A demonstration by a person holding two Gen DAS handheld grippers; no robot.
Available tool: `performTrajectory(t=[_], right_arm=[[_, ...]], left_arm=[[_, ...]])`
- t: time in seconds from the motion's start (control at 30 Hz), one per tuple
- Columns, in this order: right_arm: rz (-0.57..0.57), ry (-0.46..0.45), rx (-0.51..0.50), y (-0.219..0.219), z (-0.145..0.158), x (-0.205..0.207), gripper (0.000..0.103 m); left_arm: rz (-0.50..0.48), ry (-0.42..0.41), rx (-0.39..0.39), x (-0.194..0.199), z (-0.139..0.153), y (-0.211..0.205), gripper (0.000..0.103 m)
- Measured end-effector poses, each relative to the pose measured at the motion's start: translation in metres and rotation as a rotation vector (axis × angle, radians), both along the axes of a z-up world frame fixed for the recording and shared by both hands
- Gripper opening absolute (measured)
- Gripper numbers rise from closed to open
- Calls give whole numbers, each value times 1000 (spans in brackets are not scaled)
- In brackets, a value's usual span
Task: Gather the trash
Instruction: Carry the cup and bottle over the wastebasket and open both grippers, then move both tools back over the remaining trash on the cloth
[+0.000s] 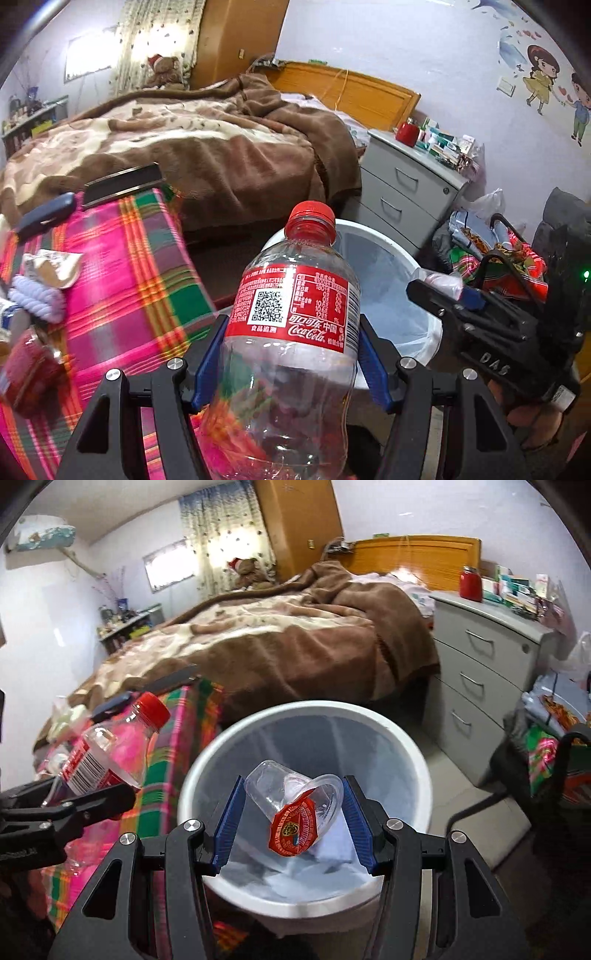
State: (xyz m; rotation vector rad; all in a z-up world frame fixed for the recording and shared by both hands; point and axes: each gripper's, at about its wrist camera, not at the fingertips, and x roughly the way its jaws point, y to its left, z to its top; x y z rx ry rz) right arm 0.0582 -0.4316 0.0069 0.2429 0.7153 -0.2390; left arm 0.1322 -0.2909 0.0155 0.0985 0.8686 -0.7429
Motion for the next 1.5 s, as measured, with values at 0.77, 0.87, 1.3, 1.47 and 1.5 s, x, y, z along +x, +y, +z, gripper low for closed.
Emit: performTrajectory(t=[0.77,0.87,1.3,1.47,1.5], right_arm=[[-49,125,-29,-30,-28,9,71],[-50,117,-17,-31,-26,9,71],[-60,67,-17,-18,-10,0,71],[-56,50,-17,-8,-4,-3,71],[-54,45,-20,-6,-3,-4,71]], left_arm=[[-48,48,-15,27,-24,-63,77],[-36,42,-11,27,-22,-58,77],[9,16,-12,14,-11,-28,77],[36,-11,-8,5,-3,-8,77],[39,-11,-14,4,-2,-4,77]])
